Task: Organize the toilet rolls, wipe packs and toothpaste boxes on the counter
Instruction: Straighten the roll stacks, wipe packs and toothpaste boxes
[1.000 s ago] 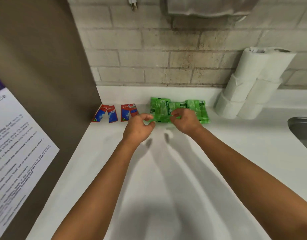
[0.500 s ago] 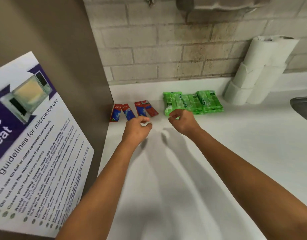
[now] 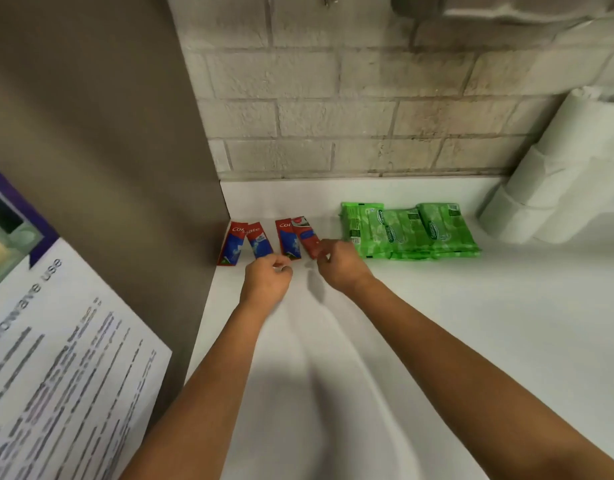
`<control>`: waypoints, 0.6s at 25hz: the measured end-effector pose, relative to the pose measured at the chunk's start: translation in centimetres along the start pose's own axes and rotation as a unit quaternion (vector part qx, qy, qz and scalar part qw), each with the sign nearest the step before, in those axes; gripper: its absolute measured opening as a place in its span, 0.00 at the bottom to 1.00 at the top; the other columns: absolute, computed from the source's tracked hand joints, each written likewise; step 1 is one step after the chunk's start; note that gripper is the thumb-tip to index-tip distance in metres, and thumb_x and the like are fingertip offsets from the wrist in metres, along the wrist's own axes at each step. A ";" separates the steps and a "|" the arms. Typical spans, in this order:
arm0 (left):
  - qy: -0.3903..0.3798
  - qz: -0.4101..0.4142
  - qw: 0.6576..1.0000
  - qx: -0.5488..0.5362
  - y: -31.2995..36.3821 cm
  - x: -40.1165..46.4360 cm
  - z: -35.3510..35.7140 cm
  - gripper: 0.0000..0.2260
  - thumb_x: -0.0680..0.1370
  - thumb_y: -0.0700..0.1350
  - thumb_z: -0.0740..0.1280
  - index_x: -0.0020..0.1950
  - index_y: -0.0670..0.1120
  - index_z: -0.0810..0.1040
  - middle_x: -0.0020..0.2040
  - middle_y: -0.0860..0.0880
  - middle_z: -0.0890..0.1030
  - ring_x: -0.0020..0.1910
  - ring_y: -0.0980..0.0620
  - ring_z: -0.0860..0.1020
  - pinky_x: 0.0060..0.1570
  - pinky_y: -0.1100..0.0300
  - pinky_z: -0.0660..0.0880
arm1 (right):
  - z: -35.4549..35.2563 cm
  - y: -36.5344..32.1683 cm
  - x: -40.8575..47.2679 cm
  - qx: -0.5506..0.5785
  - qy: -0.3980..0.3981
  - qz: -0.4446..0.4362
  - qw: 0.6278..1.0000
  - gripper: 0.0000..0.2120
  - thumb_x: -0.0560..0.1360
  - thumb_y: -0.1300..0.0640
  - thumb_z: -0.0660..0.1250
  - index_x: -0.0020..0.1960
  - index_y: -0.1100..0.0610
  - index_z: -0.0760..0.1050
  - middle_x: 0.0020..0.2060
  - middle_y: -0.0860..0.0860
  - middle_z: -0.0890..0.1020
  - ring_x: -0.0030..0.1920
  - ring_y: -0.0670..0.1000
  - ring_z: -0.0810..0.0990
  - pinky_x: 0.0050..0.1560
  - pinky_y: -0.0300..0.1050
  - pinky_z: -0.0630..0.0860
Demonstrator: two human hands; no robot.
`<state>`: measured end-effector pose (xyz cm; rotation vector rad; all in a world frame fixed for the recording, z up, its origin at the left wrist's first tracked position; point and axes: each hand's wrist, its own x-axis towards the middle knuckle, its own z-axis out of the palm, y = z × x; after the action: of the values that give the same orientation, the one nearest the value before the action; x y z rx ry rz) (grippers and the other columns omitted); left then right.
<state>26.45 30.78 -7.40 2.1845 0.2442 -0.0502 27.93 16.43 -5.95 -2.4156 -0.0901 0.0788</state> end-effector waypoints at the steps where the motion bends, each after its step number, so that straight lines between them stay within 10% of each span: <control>1: 0.003 -0.003 1.000 0.013 -0.2 1.0 0.3 0.11 0.77 0.40 0.63 0.58 0.42 0.79 0.59 0.44 0.80 0.58 0.47 0.77 0.53 0.64 0.68 | 0.7 0.0 1.0 -0.019 -0.012 -0.003 1.000 0.14 0.76 0.64 0.57 0.56 0.63 0.78 0.55 0.61 0.81 0.55 0.61 0.79 0.56 0.46 0.75; 7: 0.016 0.019 0.988 0.149 -2.0 5.0 2.1 0.11 0.77 0.42 0.62 0.58 0.43 0.77 0.59 0.44 0.79 0.57 0.46 0.77 0.54 0.58 0.74 | 5.1 2.0 3.6 -0.183 -0.031 -0.072 0.980 0.24 0.74 0.59 0.57 0.70 0.61 0.65 0.68 0.59 0.68 0.68 0.62 0.64 0.68 0.53 0.66; 15: 0.067 0.098 0.958 0.263 -3.1 6.9 4.4 0.16 0.80 0.51 0.58 0.66 0.48 0.71 0.65 0.48 0.74 0.57 0.47 0.77 0.47 0.58 0.76 | 7.3 4.1 4.5 -0.152 0.027 -0.058 0.986 0.32 0.69 0.50 0.50 0.69 0.63 0.67 0.64 0.60 0.74 0.62 0.60 0.73 0.66 0.51 0.68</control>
<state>32.88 30.09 -13.35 2.7366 0.0935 0.1624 32.01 18.55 -14.23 -2.7089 -0.2315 -0.0576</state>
